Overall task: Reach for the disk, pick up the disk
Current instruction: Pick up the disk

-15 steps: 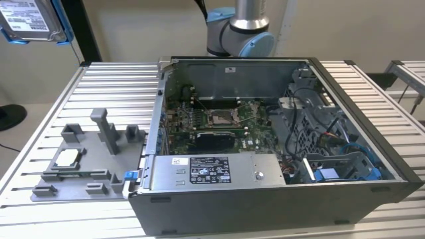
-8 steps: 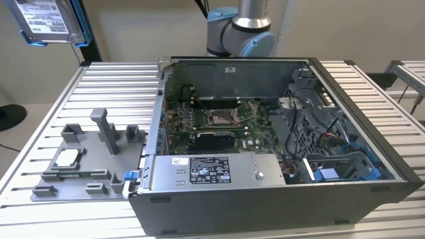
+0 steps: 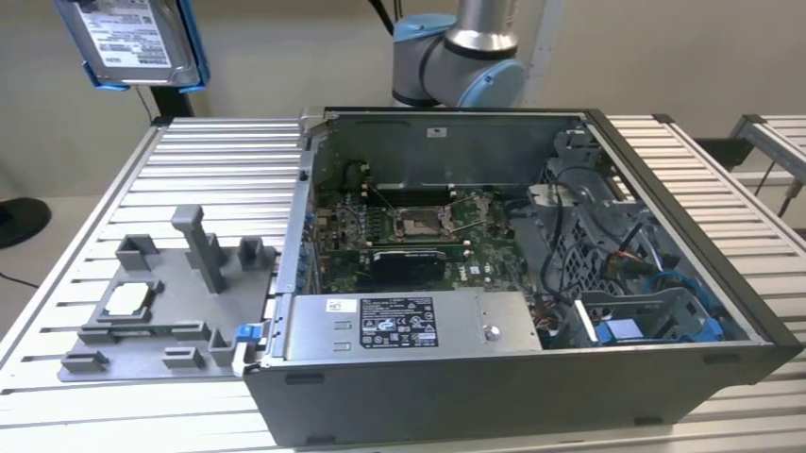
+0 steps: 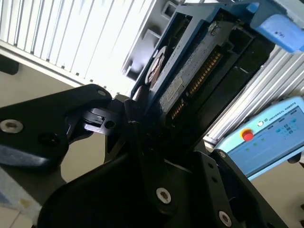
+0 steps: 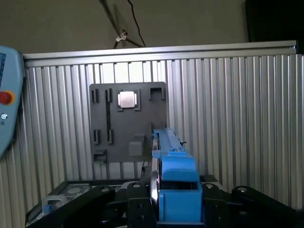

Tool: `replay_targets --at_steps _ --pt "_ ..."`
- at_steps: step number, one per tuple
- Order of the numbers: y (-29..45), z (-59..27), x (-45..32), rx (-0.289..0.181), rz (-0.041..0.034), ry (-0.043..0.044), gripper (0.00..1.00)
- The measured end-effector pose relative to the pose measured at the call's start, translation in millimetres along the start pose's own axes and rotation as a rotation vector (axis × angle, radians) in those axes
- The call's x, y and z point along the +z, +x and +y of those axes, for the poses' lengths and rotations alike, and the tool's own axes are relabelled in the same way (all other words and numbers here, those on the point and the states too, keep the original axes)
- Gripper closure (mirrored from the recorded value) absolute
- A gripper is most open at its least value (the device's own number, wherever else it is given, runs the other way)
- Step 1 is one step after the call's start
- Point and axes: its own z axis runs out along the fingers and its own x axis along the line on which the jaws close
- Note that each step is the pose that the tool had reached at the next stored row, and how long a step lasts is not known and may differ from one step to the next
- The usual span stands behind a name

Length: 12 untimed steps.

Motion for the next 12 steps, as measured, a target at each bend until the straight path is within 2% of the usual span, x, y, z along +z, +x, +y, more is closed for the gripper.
replay_targets --at_steps 12 --pt "-3.7 -54.9 4.8 -0.001 0.0001 -0.0001 1.00"
